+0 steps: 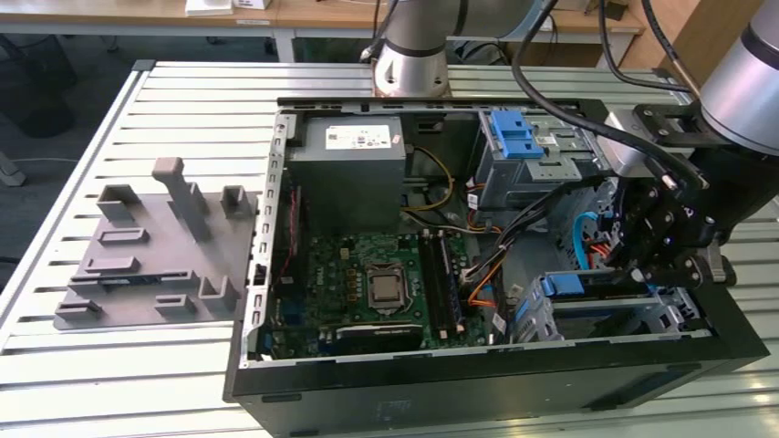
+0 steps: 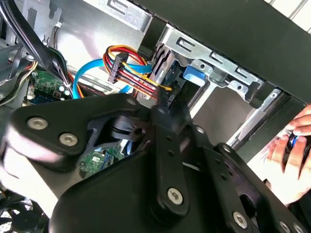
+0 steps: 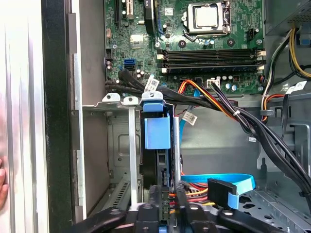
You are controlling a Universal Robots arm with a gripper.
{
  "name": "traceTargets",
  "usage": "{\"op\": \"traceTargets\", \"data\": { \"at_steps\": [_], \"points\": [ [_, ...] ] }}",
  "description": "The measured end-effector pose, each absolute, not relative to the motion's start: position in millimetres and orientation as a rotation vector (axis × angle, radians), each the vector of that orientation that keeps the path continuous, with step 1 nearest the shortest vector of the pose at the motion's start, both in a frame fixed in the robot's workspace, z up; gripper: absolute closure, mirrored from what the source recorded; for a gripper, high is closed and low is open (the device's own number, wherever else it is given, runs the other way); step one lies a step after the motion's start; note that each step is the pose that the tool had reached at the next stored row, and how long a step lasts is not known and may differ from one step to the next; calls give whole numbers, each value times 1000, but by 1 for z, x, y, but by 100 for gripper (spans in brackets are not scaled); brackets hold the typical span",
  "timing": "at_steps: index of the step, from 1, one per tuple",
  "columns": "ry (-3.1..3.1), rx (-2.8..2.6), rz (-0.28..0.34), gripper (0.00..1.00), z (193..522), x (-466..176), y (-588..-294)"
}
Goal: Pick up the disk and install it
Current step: 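Insert the first disk wire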
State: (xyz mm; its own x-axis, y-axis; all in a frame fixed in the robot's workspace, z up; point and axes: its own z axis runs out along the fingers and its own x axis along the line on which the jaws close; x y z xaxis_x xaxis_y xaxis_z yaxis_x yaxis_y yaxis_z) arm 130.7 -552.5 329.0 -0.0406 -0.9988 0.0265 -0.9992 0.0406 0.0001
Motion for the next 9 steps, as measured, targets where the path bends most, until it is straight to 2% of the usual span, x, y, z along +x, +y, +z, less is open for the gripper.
{"op": "traceTargets", "data": {
  "at_steps": [1,9],
  "points": [
    [-2252,2162,29,70,329,131,-552],
    [-2252,2163,28,70,342,131,-552]
  ]
}}
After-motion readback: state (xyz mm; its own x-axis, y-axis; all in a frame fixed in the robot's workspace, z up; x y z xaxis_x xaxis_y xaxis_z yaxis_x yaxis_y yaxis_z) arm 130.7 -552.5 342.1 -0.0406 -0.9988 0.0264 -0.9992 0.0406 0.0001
